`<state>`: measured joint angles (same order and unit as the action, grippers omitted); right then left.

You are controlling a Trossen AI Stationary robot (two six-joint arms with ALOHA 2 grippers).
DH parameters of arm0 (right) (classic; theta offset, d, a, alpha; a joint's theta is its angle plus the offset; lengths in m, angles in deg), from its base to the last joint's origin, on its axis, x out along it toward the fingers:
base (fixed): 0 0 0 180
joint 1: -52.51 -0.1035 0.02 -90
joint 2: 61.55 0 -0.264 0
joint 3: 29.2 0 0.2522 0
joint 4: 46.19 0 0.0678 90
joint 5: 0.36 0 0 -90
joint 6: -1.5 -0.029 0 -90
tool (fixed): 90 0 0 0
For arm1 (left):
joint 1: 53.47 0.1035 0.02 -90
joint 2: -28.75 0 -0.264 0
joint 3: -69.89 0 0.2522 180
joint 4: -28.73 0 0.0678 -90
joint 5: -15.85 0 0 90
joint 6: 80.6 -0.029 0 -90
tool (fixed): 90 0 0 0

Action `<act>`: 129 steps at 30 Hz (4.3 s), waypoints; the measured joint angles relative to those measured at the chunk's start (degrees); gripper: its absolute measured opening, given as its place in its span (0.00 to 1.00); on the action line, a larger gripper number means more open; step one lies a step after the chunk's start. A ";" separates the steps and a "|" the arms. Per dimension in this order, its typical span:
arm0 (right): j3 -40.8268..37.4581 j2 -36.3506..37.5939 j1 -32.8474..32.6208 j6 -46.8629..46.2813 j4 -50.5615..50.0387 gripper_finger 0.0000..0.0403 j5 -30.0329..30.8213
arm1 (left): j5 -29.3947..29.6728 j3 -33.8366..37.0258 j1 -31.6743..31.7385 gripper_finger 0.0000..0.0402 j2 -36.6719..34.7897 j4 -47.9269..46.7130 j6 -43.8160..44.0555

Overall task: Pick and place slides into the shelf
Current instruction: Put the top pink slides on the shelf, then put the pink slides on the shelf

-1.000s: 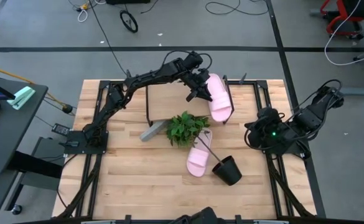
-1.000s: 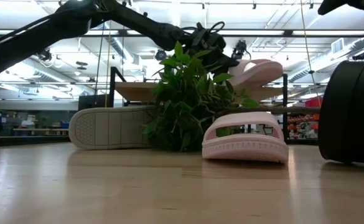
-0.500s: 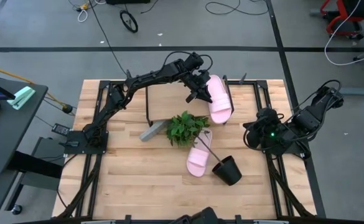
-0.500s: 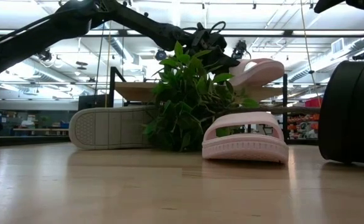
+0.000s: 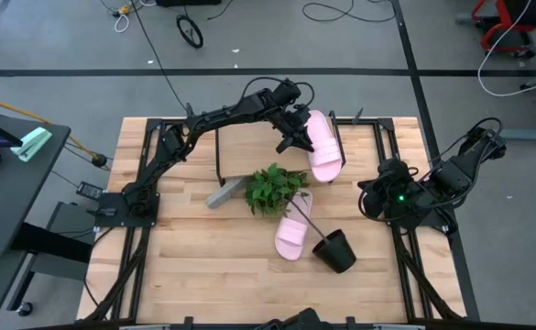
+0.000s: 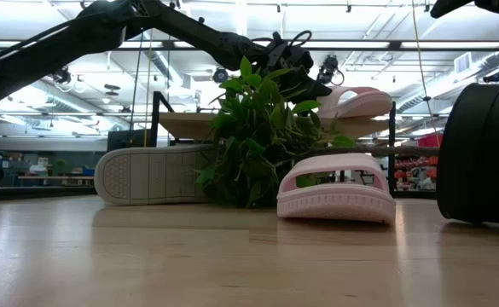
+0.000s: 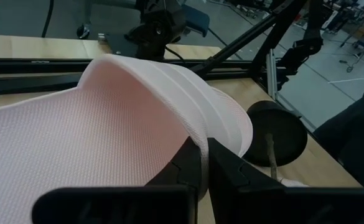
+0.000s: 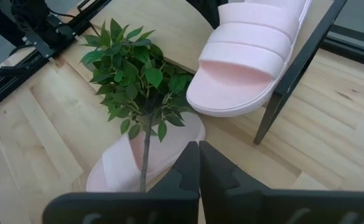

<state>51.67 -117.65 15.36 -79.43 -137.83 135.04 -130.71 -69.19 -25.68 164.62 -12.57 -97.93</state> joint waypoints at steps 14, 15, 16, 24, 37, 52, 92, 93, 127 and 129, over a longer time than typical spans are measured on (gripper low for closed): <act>0.00 0.00 0.00 0.00 -0.01 0.00 0.00 | 5.55 -0.02 -0.61 0.27 -0.07 2.37 0.04; 0.00 0.00 0.00 0.00 -0.03 0.00 0.00 | 6.14 -0.02 -0.68 0.29 -0.07 2.83 0.04; 0.00 0.00 0.01 0.00 -0.01 0.00 0.00 | 6.85 -0.02 -0.72 0.31 -0.07 3.37 0.08; 0.00 0.00 0.00 0.00 -0.01 0.00 0.00 | 8.25 -0.02 -1.01 0.43 -0.07 4.68 0.15; -0.02 0.00 0.00 0.00 -0.03 0.00 0.74 | 9.88 -0.02 -1.05 0.43 -0.07 6.87 0.19; -0.02 0.04 0.00 0.02 -0.05 0.00 0.84 | 10.27 -2.92 0.98 0.49 -1.61 2.89 1.50; -0.02 -2.69 -12.23 23.81 9.99 0.04 -5.90 | 64.70 -7.30 -41.58 0.17 -17.46 -34.55 22.46; -0.02 -3.14 -12.86 23.78 10.44 0.04 -5.90 | 66.11 -7.39 -42.98 0.17 -17.21 -34.44 23.80; -0.02 -19.71 -15.47 20.43 31.87 0.12 -6.69 | 92.51 -5.16 -58.72 0.07 -1.10 -34.50 30.60; -0.02 -19.71 -15.47 20.38 33.10 0.12 -6.26 | 93.50 -1.32 -59.37 0.06 -2.28 -34.83 32.65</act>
<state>51.65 -137.36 -0.12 -59.05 -104.72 128.78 -37.21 -70.51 -85.05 162.34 -47.39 -65.27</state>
